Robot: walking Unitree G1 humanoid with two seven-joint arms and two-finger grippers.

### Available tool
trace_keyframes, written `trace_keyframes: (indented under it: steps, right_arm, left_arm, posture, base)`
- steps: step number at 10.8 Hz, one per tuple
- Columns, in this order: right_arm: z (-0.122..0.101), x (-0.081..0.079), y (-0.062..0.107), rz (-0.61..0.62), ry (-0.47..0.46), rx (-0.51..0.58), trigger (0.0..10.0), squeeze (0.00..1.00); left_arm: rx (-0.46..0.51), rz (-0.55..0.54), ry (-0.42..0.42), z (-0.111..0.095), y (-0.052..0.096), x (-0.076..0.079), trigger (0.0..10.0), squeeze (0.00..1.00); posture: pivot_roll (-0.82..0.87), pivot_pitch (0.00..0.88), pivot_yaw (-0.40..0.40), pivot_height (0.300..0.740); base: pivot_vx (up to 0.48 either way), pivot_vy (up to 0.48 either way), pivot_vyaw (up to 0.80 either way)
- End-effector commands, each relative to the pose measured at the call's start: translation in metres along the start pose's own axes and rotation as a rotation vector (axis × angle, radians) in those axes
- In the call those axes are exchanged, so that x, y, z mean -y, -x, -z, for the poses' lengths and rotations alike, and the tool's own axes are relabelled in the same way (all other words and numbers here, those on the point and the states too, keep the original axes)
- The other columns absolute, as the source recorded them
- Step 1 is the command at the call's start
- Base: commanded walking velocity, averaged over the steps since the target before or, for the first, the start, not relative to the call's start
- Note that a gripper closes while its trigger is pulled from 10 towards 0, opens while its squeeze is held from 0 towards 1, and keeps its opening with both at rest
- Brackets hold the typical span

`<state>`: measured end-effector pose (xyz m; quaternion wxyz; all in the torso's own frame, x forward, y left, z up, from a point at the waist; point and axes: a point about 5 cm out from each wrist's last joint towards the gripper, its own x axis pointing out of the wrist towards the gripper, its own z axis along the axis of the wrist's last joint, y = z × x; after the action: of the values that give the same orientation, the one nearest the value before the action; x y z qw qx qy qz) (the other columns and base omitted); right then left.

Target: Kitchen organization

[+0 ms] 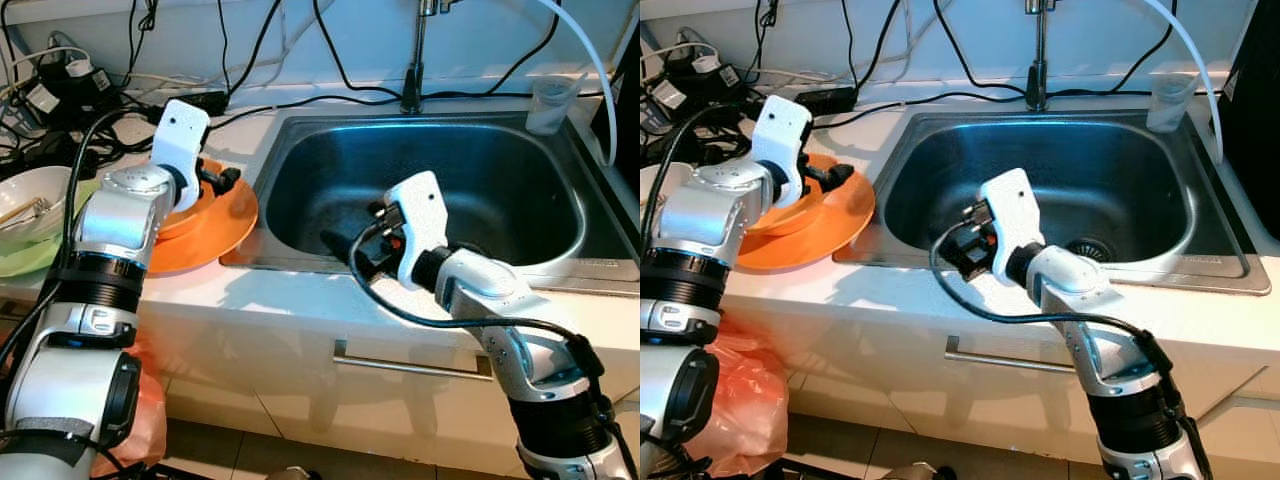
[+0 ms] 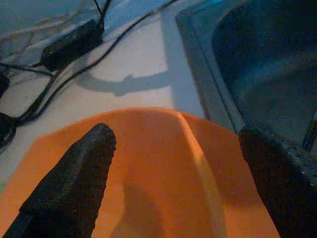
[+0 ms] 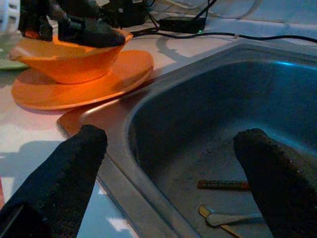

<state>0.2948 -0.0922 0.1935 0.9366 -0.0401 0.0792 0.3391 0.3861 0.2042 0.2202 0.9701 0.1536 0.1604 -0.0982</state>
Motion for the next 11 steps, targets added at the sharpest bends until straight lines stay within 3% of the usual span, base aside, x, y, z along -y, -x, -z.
trace_keyframes:
  steps: [1,5,7,9,11]
  right_arm:
    - [-0.002,-0.006,0.000,-0.038,0.002,0.014,10.0,0.00]
    - [-0.005,-0.011,0.000,-0.075,0.009,0.025,10.0,0.00]
    - [-0.007,-0.014,0.001,-0.092,0.013,0.034,10.0,0.00]
    - [-0.008,-0.016,0.001,-0.102,0.017,0.042,10.0,0.00]
    - [-0.008,-0.016,0.002,-0.105,0.019,0.040,10.0,0.00]
  left_arm:
    - [-0.043,-0.002,-0.005,0.009,0.001,-0.005,10.0,0.00]
    - [-0.106,-0.001,-0.015,0.031,-0.003,-0.005,10.0,0.00]
    - [-0.070,0.006,0.006,0.036,-0.007,-0.007,10.0,0.00]
    - [-0.071,0.017,0.029,0.044,-0.008,-0.008,0.0,0.00]
    - [-0.062,0.019,0.036,0.044,-0.009,-0.009,0.0,0.00]
  posture:
    - [0.05,0.000,0.154,0.740]
    - [0.05,0.000,0.157,0.740]
    - [0.04,0.000,0.157,0.740]
    - [0.04,0.000,0.158,0.740]
    - [0.03,0.000,0.156,0.740]
  base:
    - [0.000,0.000,0.00]
    - [0.000,0.000,0.00]
    - [0.000,0.000,0.00]
    - [0.000,0.000,0.00]
    - [0.000,0.000,0.00]
